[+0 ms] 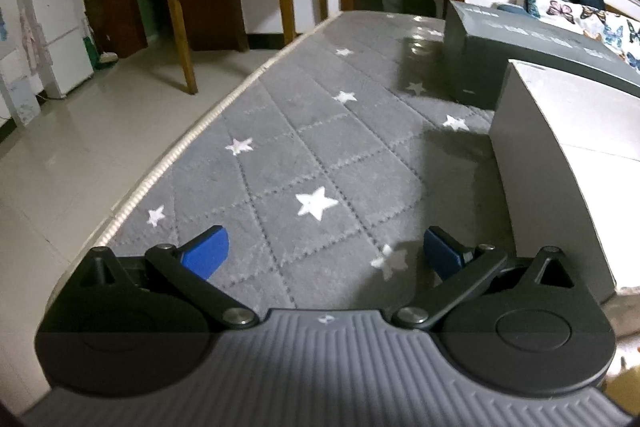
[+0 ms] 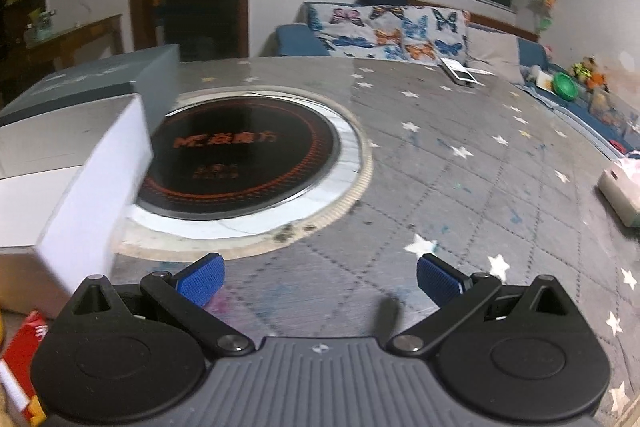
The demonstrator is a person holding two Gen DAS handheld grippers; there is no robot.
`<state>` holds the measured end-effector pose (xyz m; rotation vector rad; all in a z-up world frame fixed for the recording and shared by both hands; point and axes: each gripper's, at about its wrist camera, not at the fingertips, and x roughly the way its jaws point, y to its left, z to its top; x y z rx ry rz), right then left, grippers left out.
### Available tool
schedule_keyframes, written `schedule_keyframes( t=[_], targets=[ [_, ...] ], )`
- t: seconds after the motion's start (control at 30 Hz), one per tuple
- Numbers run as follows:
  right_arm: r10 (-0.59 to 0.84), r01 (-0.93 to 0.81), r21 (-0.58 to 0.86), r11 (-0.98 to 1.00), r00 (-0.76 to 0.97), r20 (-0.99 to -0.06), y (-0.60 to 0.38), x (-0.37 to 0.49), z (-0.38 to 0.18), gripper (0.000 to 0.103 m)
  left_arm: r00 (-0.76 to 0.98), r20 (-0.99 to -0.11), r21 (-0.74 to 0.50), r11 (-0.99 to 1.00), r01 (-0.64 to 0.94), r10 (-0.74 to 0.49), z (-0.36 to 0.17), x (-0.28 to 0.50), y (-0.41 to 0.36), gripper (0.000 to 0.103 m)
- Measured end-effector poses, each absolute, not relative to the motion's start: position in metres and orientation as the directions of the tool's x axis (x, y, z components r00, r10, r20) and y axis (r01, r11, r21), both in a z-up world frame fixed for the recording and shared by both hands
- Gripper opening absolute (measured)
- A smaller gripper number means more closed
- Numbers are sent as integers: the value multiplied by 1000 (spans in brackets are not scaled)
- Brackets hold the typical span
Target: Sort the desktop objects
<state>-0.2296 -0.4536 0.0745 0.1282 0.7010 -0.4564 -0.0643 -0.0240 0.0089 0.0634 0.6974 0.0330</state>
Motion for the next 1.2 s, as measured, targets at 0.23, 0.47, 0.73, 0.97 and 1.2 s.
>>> schedule_keyframes(
  t=[0.23,0.47,0.73,0.97,1.2],
  targets=[
    [-371,473,-23,881,659,-654,-465,-223,64,103,776,-627,68,997,-39,73,7,-58,-20,103],
    [-374,492,5,870,667,-644,-472,-219,62,103,783,-619,59,997,-39,68,6,-50,-19,103],
    [-370,494,12,869,665,-649,-477,-216,63,103,781,-621,40,998,-46,61,5,-40,-19,103],
    [-372,495,8,869,664,-649,-475,-216,63,103,782,-621,28,999,-47,54,3,-36,-19,103],
    [-371,495,10,869,664,-649,-475,-215,63,103,785,-617,29,998,-51,58,2,-34,-20,103]
  ],
)
